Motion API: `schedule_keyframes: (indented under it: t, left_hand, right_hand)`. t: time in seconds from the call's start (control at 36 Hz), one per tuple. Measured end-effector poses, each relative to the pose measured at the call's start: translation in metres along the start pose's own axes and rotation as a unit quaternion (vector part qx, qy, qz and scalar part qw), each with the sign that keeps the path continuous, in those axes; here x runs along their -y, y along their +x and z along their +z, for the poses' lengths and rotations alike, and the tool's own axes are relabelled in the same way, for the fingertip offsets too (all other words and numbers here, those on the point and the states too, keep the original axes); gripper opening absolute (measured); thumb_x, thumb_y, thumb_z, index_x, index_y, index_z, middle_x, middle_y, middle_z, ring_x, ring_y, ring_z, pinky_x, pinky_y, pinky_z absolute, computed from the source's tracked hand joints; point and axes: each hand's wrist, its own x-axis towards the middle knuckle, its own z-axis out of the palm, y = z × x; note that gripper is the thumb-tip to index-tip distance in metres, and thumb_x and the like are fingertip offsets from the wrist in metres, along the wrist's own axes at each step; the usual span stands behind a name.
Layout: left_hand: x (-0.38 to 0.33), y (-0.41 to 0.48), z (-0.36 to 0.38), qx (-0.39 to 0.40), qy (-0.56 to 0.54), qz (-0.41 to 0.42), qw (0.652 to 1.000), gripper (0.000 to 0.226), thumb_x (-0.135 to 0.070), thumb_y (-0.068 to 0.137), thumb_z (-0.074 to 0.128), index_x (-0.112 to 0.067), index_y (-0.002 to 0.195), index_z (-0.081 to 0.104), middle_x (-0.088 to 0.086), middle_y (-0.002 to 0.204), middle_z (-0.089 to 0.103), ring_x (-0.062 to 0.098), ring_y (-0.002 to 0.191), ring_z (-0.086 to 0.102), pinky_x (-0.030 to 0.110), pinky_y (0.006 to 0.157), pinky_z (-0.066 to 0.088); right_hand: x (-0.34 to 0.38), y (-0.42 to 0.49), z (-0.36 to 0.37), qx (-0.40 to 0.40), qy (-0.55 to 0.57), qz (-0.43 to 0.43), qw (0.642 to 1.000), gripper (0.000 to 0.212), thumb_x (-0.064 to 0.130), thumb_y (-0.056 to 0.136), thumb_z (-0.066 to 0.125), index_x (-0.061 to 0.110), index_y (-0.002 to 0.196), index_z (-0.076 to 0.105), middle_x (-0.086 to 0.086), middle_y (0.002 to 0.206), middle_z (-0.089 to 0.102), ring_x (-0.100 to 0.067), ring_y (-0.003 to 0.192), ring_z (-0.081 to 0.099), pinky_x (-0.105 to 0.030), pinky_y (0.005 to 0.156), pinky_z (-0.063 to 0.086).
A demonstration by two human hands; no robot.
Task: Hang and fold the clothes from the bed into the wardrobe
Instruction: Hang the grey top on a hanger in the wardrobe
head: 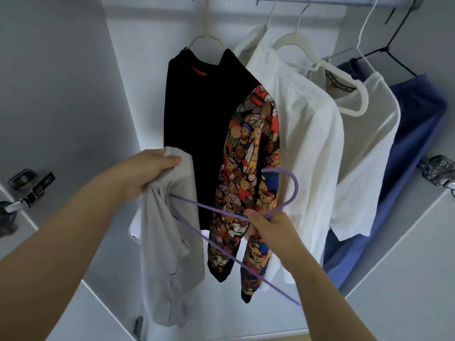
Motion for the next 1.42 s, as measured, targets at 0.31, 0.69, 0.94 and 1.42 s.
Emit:
schedule_keyframes:
  t: [0.31, 0.69, 0.94, 1.42]
  left_hand:
    - [-0.011, -0.019, 0.023, 0.161, 0.094, 0.020, 0.982, 0.013, -0.019, 0.088, 0.059, -0.016, 0.084, 0.071, -0.002, 0.073, 0.070, 0.007, 0.065, 0.063, 0.015, 0.058, 0.049]
    - [-0.012, -0.008, 0.021, 0.002, 0.195, 0.068, 0.979, 0.009, -0.013, 0.085, 0.065, -0.018, 0.077, 0.068, 0.002, 0.075, 0.066, 0.014, 0.068, 0.060, 0.022, 0.066, 0.049]
    - [-0.021, 0.009, -0.003, -0.163, 0.050, 0.085, 0.982, 0.009, -0.010, 0.090, 0.058, -0.012, 0.098, 0.060, -0.004, 0.061, 0.062, 0.005, 0.053, 0.056, 0.007, 0.040, 0.041]
    - [-0.018, -0.011, 0.005, -0.150, 0.201, 0.203, 0.947, 0.021, -0.007, 0.088, 0.056, -0.012, 0.069, 0.063, 0.006, 0.071, 0.056, 0.010, 0.064, 0.050, 0.008, 0.052, 0.038]
  right_hand:
    - [0.014, -0.001, 0.014, 0.104, 0.062, 0.003, 0.993, 0.042, 0.028, 0.096, 0.051, 0.032, 0.059, 0.072, 0.013, 0.035, 0.029, -0.004, 0.032, 0.024, -0.013, 0.035, 0.024]
    - [0.011, -0.006, -0.013, 0.008, 0.179, 0.076, 0.981, 0.037, 0.019, 0.097, 0.048, 0.005, 0.067, 0.064, 0.007, 0.033, 0.025, -0.005, 0.028, 0.019, -0.015, 0.031, 0.018]
    - [0.008, -0.007, -0.041, 0.017, 0.179, 0.059, 0.982, 0.036, 0.021, 0.097, 0.048, 0.007, 0.071, 0.070, 0.005, 0.037, 0.025, -0.007, 0.032, 0.019, -0.016, 0.034, 0.018]
    - [0.014, -0.009, -0.037, 0.015, 0.128, 0.049, 0.991, 0.034, 0.024, 0.096, 0.049, 0.010, 0.074, 0.071, 0.003, 0.039, 0.027, -0.007, 0.034, 0.021, -0.017, 0.035, 0.021]
